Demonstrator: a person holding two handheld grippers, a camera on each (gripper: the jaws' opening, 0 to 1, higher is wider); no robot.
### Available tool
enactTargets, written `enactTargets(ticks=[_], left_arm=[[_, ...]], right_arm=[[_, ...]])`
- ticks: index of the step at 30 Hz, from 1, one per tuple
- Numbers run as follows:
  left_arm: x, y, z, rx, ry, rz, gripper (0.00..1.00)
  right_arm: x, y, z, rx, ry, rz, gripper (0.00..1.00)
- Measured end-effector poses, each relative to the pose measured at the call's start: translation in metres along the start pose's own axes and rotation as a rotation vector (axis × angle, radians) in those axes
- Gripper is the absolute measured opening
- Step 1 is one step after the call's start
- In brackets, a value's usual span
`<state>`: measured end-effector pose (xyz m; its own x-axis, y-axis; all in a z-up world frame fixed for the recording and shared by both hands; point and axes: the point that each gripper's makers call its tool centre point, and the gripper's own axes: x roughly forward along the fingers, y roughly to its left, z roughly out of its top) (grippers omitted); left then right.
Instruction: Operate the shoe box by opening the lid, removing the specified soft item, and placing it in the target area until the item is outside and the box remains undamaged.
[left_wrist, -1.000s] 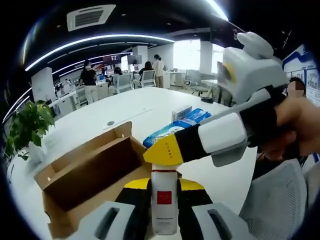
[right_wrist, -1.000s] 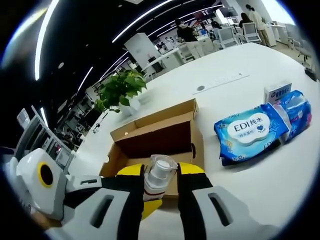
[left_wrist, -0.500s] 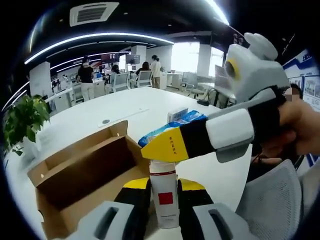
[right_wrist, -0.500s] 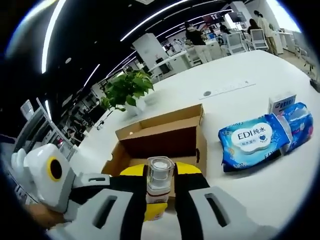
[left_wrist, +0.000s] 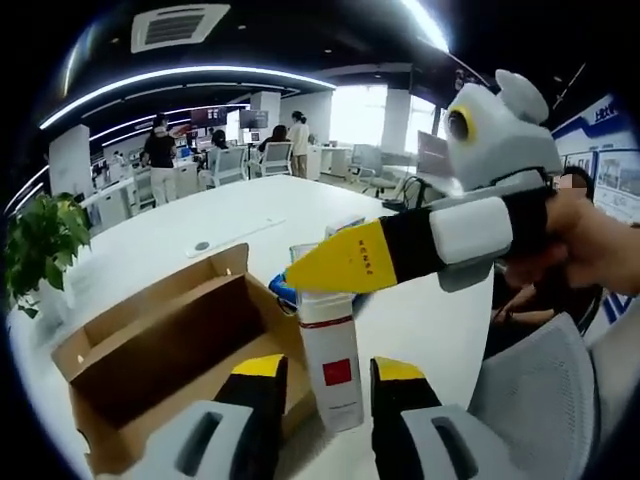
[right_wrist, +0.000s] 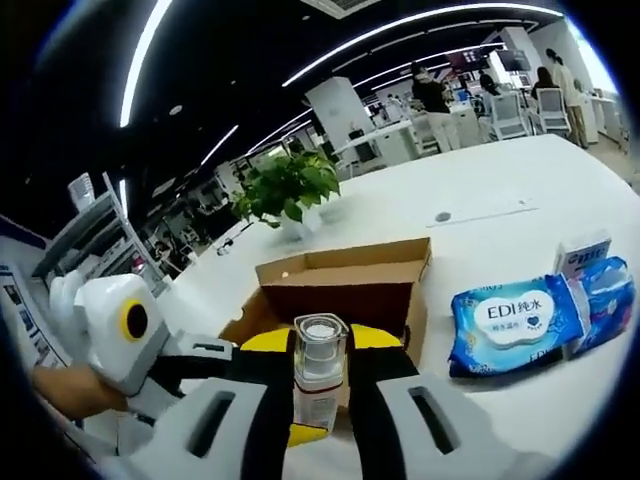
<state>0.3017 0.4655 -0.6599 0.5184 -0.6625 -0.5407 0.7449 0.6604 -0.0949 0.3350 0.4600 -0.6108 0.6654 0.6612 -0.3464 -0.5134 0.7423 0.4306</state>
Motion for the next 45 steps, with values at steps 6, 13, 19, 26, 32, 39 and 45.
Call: enactTargets(ticks=[6, 13, 19, 26, 32, 39, 45], left_arm=[[-0.01, 0.0, 0.0, -0.005, -0.007, -0.046, 0.43], [-0.031, 0.003, 0.005, -0.016, -0.025, -0.116, 0.56], [-0.056, 0.021, 0.01, -0.037, -0.055, -0.13, 0.66], [-0.082, 0.051, 0.008, -0.049, -0.076, -0.099, 0.72], [-0.098, 0.076, 0.004, -0.062, -0.087, -0.048, 0.75], [-0.113, 0.098, -0.009, -0.045, -0.059, 0.019, 0.79], [-0.124, 0.108, -0.02, -0.067, -0.055, 0.046, 0.87]], right_arm=[[-0.003, 0.006, 0.007, -0.068, -0.017, 0.062, 0.16], [-0.009, 0.011, 0.021, -0.142, -0.034, 0.145, 0.17], [-0.015, 0.013, 0.039, -0.231, -0.049, 0.24, 0.17], [-0.021, 0.004, 0.052, -0.31, -0.041, 0.314, 0.17], [-0.027, -0.004, 0.066, -0.37, -0.044, 0.368, 0.17], [-0.03, -0.016, 0.082, -0.427, -0.051, 0.411, 0.17], [-0.027, -0.032, 0.093, -0.475, -0.049, 0.432, 0.17]])
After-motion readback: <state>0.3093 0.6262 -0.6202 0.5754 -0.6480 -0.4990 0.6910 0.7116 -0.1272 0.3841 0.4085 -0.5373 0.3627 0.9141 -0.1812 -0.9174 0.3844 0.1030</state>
